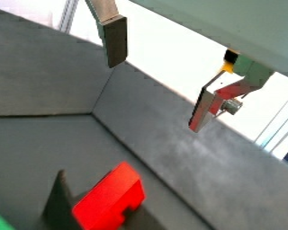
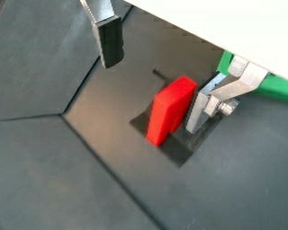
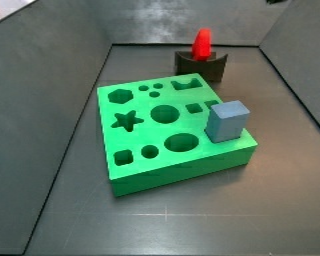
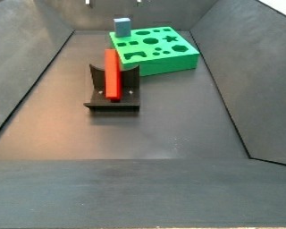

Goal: Pick up the double-square object. Move up. Place the double-square object on the fixture. Regrasp the double-square object. Move to above the board. Insert the double-square object.
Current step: Regrasp the double-square object.

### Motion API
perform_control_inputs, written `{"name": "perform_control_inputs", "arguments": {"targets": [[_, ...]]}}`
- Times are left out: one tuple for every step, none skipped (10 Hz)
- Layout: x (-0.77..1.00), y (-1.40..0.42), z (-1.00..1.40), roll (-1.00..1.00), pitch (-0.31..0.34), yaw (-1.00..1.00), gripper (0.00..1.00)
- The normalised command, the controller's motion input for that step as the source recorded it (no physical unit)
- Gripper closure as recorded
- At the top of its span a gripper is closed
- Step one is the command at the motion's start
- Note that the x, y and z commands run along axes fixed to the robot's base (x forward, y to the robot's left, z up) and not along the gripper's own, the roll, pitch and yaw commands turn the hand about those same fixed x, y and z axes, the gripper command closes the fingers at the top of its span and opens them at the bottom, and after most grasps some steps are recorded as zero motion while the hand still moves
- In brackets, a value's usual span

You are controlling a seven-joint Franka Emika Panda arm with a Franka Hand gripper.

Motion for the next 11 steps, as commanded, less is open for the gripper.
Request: {"name": "perform_control_inputs", "arguments": {"targets": [[0.25, -0.06, -0.03, 0.84, 0.197, 0.21, 0.00], [0.29, -0.06, -0.04, 0.67, 0.174, 0.23, 0.00], [0.34, -0.06, -0.04, 0.45, 0.139, 0.24, 0.00], [0.36, -0.06, -0.03, 0.35, 0.122, 0.24, 0.00], [0.39, -0.04, -0.02, 0.23, 0.077, 0.24, 0.00], [0.39, -0.05, -0.02, 0.19, 0.044, 0.23, 0.00], [0.39, -0.06, -0.03, 0.18, 0.025, 0.21, 0.00], [0.39, -0.06, -0.03, 0.18, 0.022, 0.19, 0.00], [0.39, -0.06, -0.03, 0.18, 0.016, 0.16, 0.00], [0.39, -0.06, -0.03, 0.18, 0.016, 0.14, 0.00], [0.39, -0.05, -0.03, 0.18, 0.018, 0.12, 0.00]]}}
